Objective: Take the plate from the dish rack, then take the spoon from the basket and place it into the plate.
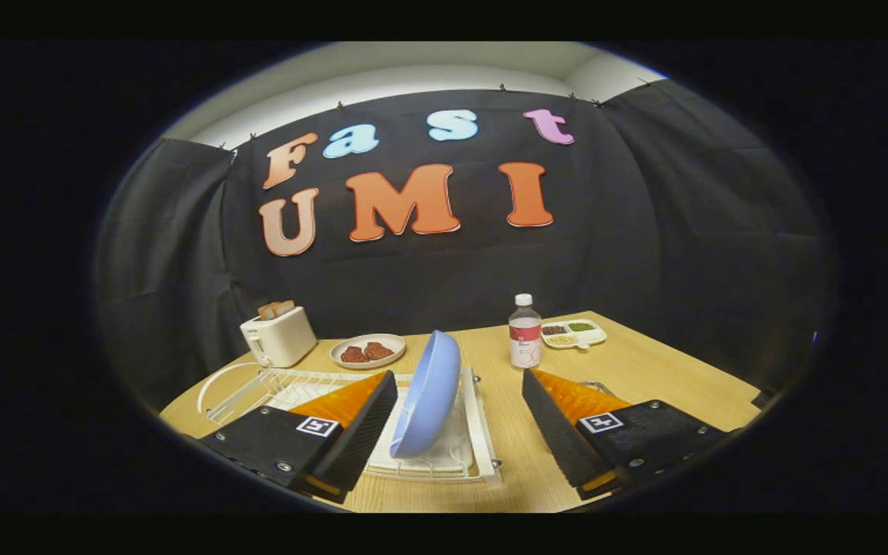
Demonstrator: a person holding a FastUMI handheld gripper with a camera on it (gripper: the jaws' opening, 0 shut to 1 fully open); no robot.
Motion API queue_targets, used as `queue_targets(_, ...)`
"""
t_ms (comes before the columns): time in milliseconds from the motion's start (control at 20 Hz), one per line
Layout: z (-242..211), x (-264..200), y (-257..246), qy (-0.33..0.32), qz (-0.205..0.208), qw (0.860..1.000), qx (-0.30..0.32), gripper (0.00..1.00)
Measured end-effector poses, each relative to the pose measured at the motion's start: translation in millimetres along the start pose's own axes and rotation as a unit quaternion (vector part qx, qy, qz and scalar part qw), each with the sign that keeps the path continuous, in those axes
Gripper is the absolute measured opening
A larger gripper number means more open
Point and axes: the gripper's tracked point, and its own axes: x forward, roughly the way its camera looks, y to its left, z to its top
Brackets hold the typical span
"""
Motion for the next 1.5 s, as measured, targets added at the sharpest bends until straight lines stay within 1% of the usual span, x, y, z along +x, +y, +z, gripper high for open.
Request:
queue_targets(150,-4.8,23.6,-4.3,0.036,-0.013,0.999,0.007,0.97)
queue_targets(250,-12.3,35.5,-5.5,0.058,-0.025,0.998,0.018,0.95)
queue_targets(300,-17.5,40.8,-3.8,0.068,-0.027,0.997,0.020,0.87)
queue_targets(350,-23.7,44.4,-0.3,0.081,-0.030,0.996,0.019,0.84)
queue_targets(400,-29.3,47.9,4.3,0.091,-0.029,0.995,0.016,0.77)
queue_targets(450,-34.5,50.7,9.2,0.103,-0.026,0.994,0.017,0.74)
queue_targets(500,-41.8,51.8,14.0,0.120,-0.022,0.992,0.027,0.62)
queue_targets(550,-44.4,50.2,15.2,0.127,-0.027,0.991,0.042,0.54)
queue_targets(600,-39.1,55.2,11.9,0.118,-0.038,0.991,0.048,0.35)
queue_targets(800,-39.1,52.3,5.8,0.119,-0.081,0.989,0.024,0.27)
queue_targets(900,-33.8,51.8,8.8,0.109,-0.090,0.990,0.004,0.25)
queue_targets(1050,-17.9,51.1,7.3,0.080,-0.124,0.988,-0.050,0.23)
queue_targets(1150,-7.4,49.1,14.9,0.063,-0.128,0.986,-0.088,0.22)
queue_targets(1300,12.2,45.9,15.0,0.034,-0.147,0.980,-0.132,0.21)
queue_targets(1350,19.1,44.5,15.6,0.027,-0.150,0.979,-0.134,0.21)
queue_targets(1500,30.6,36.9,19.6,0.014,-0.142,0.982,-0.123,0.21)
